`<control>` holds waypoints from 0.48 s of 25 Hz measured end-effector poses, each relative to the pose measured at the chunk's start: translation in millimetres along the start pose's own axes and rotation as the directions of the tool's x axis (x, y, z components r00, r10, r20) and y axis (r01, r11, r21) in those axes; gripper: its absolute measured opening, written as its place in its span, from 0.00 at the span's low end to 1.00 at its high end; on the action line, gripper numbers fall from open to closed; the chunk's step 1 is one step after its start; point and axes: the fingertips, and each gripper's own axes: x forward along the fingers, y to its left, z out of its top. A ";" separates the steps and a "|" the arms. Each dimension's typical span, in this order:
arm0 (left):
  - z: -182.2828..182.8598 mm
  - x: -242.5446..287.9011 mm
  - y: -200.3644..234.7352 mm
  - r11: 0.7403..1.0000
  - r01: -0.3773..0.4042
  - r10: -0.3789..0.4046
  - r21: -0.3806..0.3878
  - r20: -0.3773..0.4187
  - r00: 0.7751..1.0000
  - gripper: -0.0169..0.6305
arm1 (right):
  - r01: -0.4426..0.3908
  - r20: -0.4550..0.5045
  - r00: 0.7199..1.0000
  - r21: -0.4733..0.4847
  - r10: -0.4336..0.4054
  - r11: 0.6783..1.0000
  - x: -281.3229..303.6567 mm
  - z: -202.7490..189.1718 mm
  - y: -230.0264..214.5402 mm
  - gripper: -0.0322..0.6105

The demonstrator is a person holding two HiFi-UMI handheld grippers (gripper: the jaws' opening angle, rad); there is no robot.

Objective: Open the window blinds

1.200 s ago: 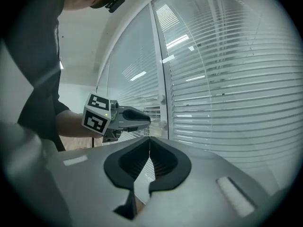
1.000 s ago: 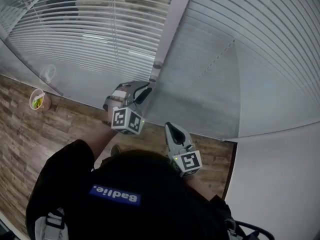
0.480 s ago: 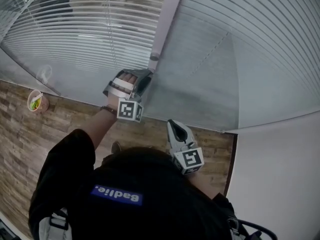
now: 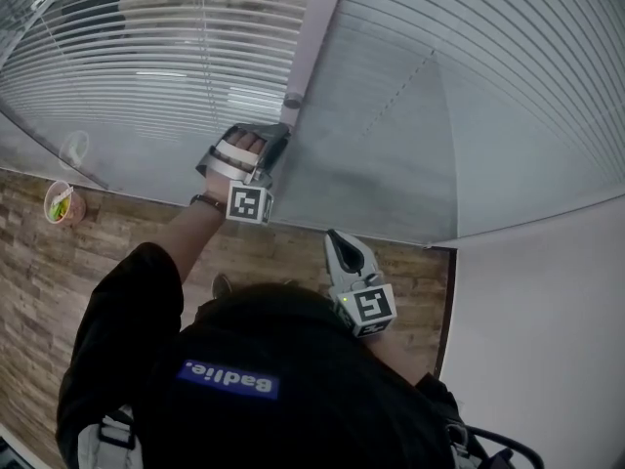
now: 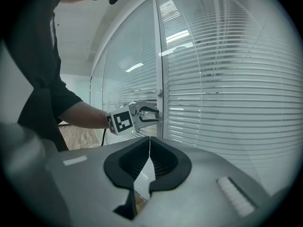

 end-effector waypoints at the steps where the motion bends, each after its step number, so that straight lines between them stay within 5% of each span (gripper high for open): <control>1: -0.4 -0.1 2.9 1.000 -0.012 0.012 -0.005 -0.002 1.000 0.22 | 0.004 0.004 1.000 -0.001 -0.004 1.000 -0.9 0.9 -0.5 0.06; 12: 0.8 1.0 8.5 0.982 -0.050 0.044 -0.184 -0.035 0.998 0.20 | 0.012 0.009 1.000 0.005 -0.012 1.000 -2.7 2.5 -0.8 0.05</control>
